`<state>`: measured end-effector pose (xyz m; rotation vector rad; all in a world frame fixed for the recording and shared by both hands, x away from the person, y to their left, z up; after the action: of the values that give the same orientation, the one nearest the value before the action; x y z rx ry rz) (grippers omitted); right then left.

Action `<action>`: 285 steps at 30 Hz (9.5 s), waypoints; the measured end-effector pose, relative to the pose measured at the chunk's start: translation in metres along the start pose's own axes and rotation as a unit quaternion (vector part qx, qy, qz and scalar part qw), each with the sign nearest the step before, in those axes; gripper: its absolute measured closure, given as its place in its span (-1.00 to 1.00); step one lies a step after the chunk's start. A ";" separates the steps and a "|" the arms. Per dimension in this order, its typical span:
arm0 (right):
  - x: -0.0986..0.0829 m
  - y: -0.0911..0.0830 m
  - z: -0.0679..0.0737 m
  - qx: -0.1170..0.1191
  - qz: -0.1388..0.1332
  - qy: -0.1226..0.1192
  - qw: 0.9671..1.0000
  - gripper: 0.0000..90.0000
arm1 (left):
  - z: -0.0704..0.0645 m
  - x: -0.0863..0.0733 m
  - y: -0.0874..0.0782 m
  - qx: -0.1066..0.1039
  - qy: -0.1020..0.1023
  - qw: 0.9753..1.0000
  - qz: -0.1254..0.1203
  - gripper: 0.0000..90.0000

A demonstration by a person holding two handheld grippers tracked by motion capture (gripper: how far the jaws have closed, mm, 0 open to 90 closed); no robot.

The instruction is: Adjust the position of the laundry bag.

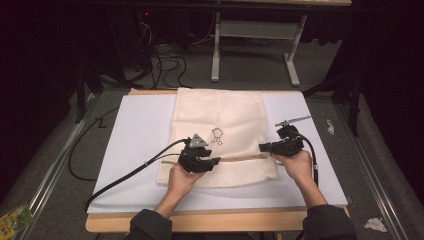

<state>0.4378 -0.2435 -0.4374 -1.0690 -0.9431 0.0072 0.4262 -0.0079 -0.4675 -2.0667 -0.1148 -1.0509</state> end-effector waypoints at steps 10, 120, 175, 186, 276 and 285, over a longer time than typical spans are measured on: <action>0.005 0.007 0.007 0.004 0.005 -0.007 1.000 0.95 | -0.020 0.008 0.008 -0.021 0.017 1.000 0.004 0.25; 0.012 0.034 0.042 0.037 0.014 -0.048 0.998 0.96 | -0.050 0.012 0.032 -0.020 0.037 0.999 0.024 0.94; 0.003 0.029 0.024 -0.002 0.023 -0.058 0.998 0.97 | 0.010 0.006 -0.025 0.030 -0.006 0.999 -0.014 0.94; 0.002 0.029 0.022 -0.004 0.024 -0.059 0.998 0.97 | 0.014 0.005 -0.028 0.030 -0.012 0.999 -0.017 0.94; -0.008 0.020 -0.004 -0.047 0.021 -0.045 0.998 0.97 | 0.063 -0.002 -0.076 0.076 -0.054 0.994 -0.050 0.94; -0.007 0.019 -0.005 -0.049 0.017 -0.050 0.997 0.97 | 0.071 -0.002 -0.085 0.082 -0.066 0.993 -0.054 0.94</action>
<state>0.4446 -0.2410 -0.4566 -1.1836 -1.0243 0.0438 0.4360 0.0990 -0.4410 -1.9958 -0.3718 -0.9354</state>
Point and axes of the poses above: each handheld gripper's, and its own axes: y roughly forward along the jaws, x roughly out of its top, z roughly to its left, the point moved 6 cm from there along y, roughly forward along the jaws, and after that the axes turned 13 degrees about -y, right-handed, at the moved point
